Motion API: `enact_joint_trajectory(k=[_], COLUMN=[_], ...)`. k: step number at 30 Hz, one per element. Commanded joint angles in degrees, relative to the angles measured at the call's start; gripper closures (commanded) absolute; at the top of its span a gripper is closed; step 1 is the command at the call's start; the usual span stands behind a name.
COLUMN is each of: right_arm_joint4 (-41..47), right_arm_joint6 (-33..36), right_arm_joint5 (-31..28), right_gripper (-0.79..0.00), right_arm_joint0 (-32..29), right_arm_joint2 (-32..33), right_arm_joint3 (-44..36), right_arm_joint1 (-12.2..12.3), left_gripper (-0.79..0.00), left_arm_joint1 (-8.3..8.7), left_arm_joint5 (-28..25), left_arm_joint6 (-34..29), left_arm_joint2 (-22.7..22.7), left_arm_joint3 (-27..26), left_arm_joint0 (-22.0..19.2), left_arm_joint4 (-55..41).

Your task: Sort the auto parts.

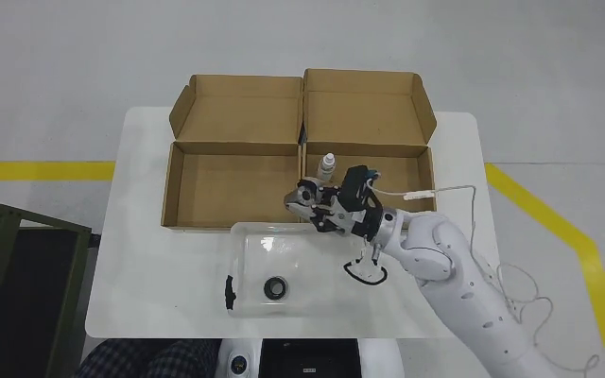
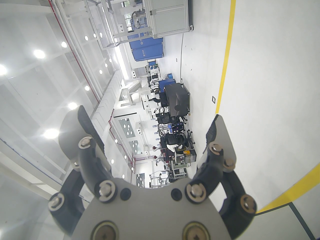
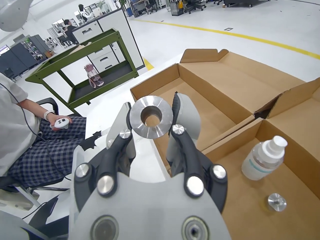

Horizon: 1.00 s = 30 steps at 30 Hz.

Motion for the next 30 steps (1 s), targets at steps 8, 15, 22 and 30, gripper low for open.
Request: enact_joint_trajectory(k=[8, 15, 22, 30], right_arm_joint4=[-6.09, -8.59, -10.92, -10.72], right_arm_joint6=[2.03, 4.14, 7.55, 10.47], right_arm_joint5=[7.45, 12.83, 17.76, 20.29], right_gripper=[0.0, 0.0, 0.0, 0.0], right_arm_joint0=[7.2, 12.95, 18.9, 24.17], right_arm_joint2=[-5.87, -10.74, -15.53, -19.56], right_arm_joint3=[3.31, 7.93, 13.52, 20.1], right_arm_joint1=[-2.04, -4.18, -6.72, -9.64], left_gripper=[-0.785, -0.785, -0.785, -0.785], left_arm_joint1=[0.0, 0.0, 0.0, 0.0], left_arm_joint5=[0.0, 0.0, 0.0, 0.0], left_arm_joint6=[0.0, 0.0, 0.0, 0.0], left_arm_joint2=[0.0, 0.0, 0.0, 0.0], left_arm_joint3=[0.0, 0.0, 0.0, 0.0], left_arm_joint0=[0.0, 0.0, 0.0, 0.0], left_arm_joint4=[0.0, 0.0, 0.0, 0.0])
